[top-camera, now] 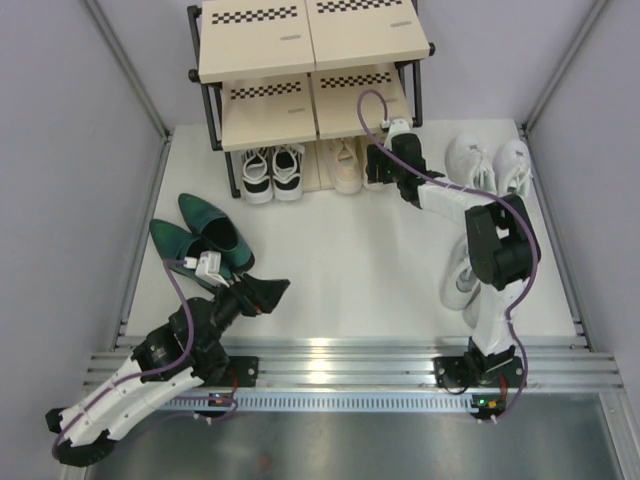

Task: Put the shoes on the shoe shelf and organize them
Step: Adjust the shoe at the shoe shelf.

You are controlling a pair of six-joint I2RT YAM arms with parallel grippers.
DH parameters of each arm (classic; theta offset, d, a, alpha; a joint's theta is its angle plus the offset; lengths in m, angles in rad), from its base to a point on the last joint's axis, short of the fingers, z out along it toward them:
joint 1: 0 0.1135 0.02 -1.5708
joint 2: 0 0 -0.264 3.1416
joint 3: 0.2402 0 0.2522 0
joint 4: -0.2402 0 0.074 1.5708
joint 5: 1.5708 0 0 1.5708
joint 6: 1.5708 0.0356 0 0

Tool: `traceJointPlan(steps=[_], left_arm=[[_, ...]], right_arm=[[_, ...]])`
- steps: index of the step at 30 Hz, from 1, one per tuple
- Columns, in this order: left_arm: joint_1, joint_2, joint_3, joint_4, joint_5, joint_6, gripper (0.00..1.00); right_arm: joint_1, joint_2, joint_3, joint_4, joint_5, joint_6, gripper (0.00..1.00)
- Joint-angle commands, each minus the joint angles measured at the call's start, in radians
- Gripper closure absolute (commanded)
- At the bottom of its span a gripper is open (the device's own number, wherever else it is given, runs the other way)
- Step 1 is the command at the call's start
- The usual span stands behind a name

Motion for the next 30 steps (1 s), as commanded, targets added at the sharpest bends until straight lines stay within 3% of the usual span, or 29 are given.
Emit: traceJointPlan(steps=[1, 7, 13, 30], left_arm=[[0.0, -0.011, -0.003, 0.006, -0.002, -0.004, 0.02], [0.0, -0.012, -0.001, 0.006, -0.004, -0.006, 0.02], [0.0, -0.012, -0.001, 0.006, -0.004, -0.006, 0.02], [0.0, -0.012, 0.002, 0.006, 0.007, -0.003, 0.02]], right_arm=[[0.005, 0.014, 0.054, 0.019, -0.016, 0.017, 0.39], [0.004, -0.001, 0.046, 0.023, -0.046, -0.071, 0.58], [-0.001, -0.019, 0.045, -0.006, -0.118, -0.153, 0.68], [-0.01, -0.029, 0.068, -0.05, -0.192, -0.2, 0.71]])
